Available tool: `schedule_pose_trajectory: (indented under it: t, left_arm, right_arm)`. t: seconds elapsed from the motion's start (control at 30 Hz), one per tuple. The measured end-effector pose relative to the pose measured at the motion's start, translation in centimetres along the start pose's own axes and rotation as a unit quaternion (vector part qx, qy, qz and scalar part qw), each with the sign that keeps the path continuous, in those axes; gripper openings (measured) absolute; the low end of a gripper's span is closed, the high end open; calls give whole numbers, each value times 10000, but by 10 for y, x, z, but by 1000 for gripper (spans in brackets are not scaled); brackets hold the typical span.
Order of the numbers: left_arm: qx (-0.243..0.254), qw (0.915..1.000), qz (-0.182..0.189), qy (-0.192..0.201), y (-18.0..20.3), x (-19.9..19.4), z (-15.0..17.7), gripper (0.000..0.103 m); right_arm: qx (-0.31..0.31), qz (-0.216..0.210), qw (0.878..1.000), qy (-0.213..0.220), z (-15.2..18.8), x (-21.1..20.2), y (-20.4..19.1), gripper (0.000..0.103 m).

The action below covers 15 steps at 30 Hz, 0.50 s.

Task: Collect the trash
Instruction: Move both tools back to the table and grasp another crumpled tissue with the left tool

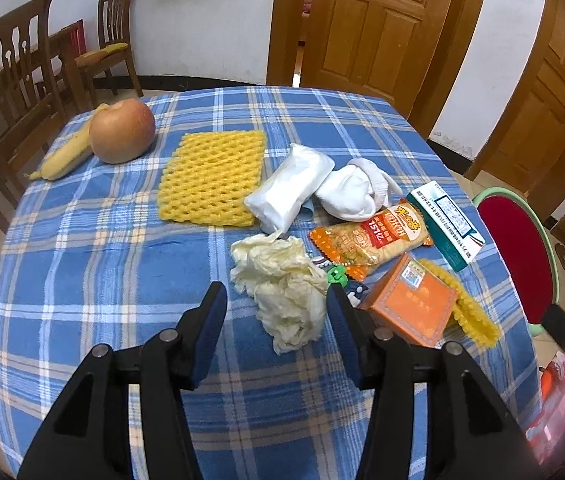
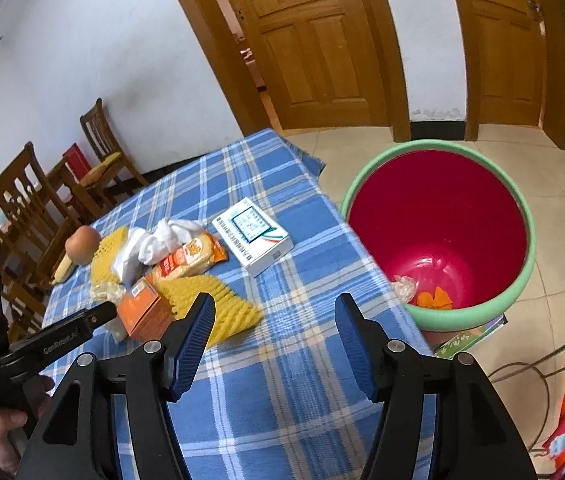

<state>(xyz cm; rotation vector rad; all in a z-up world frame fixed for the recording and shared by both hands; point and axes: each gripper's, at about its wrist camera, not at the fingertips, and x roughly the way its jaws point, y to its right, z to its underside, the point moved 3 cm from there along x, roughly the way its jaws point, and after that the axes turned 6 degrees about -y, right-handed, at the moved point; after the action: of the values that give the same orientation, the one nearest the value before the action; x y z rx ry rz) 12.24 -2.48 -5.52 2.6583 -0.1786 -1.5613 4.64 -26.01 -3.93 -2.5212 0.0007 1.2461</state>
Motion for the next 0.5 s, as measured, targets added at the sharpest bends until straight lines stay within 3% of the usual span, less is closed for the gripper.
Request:
schedule_pose_trajectory:
  t: [0.3, 0.37, 0.5]
  left_arm:
    - [11, 9995, 242, -183, 5, 16, 1, 53]
    - [12, 9994, 309, -181, 5, 17, 3, 35]
    - [-30, 9988, 465, -139, 1, 13, 4, 25]
  right_arm:
    - [-189, -45, 9996, -196, 4, 16, -18, 64]
    - [-205, -41, 9995, -221, 4, 19, -19, 64]
    - [-251, -55, 9993, -281, 4, 24, -24, 64]
